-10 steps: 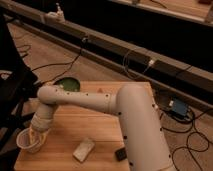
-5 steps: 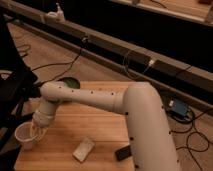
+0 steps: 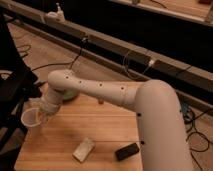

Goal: Place the ceramic cup in the ceramic bowl

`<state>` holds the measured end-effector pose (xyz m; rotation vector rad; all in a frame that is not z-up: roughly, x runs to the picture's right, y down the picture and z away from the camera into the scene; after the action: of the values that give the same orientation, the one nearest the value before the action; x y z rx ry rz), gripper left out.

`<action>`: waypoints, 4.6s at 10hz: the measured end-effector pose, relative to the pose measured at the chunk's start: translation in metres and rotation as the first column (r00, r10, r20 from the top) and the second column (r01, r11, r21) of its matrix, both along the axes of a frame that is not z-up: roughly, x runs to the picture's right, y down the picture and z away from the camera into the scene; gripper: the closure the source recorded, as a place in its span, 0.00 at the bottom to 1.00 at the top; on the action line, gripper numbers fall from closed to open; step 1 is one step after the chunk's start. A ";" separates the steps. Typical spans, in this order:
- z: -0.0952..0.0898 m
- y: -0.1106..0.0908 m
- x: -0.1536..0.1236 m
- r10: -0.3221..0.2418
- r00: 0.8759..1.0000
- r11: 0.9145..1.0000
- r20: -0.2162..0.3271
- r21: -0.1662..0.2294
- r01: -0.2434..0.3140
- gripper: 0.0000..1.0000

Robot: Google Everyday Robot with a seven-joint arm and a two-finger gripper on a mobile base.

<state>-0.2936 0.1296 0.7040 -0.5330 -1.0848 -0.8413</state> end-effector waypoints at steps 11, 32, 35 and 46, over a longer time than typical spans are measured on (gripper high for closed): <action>0.004 -0.053 0.022 0.076 0.997 0.995 -0.012 0.063 -0.075 1.00; 0.124 -0.195 0.127 0.309 0.938 0.948 -0.156 0.130 -0.291 1.00; 0.147 -0.198 0.135 0.275 0.937 0.960 -0.215 0.112 -0.257 1.00; 0.225 -0.179 0.119 0.270 0.930 0.960 -0.248 -0.001 -0.279 0.49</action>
<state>-0.1746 -0.0498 0.9295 -0.4877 -0.9209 -0.4955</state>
